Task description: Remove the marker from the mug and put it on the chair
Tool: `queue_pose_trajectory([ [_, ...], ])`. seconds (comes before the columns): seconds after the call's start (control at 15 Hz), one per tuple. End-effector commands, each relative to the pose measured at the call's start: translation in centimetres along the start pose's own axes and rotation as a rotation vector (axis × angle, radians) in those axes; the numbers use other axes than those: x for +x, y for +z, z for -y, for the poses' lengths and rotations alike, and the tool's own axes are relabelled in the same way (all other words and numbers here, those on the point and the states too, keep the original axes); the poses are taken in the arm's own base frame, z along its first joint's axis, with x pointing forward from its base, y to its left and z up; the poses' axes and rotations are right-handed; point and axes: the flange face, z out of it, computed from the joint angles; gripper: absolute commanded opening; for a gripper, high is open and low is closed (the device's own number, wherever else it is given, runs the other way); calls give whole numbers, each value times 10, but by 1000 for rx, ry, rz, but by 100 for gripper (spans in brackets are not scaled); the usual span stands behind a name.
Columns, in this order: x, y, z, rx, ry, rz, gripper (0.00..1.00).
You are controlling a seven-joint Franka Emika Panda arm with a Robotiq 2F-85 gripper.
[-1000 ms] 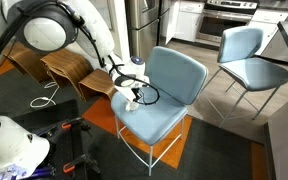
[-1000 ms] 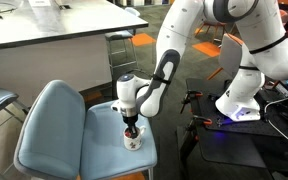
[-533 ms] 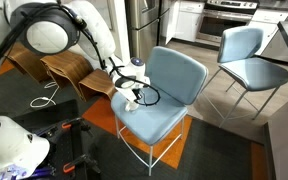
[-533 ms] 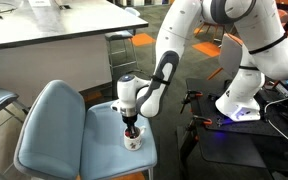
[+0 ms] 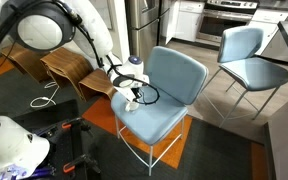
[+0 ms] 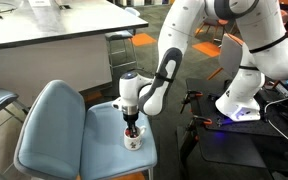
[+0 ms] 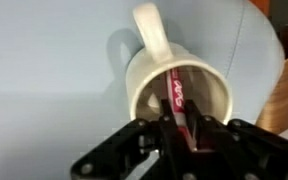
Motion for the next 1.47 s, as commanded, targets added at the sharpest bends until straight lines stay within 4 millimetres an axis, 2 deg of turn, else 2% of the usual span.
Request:
queue_pose_trajectory([
  [0.0, -12, -36, 13, -6, 8, -6, 5],
  [0.27, -12, -87, 27, -14, 23, -9, 5],
  [0.47, -5, -124, 25, -9, 28, 22, 5],
  [0.67, 14, -159, 4, 1, 81, 41, 5],
  [0.87, 43, -176, -36, 50, 175, 29, 5],
  [1.0, 60, -173, -61, 123, 252, 29, 5],
  [1.07, 69, -165, -74, 137, 299, 35, 5],
  [1.2, 82, -146, -92, 170, 353, 53, 5],
  [1.4, 101, -105, -112, 177, 435, 76, 5],
])
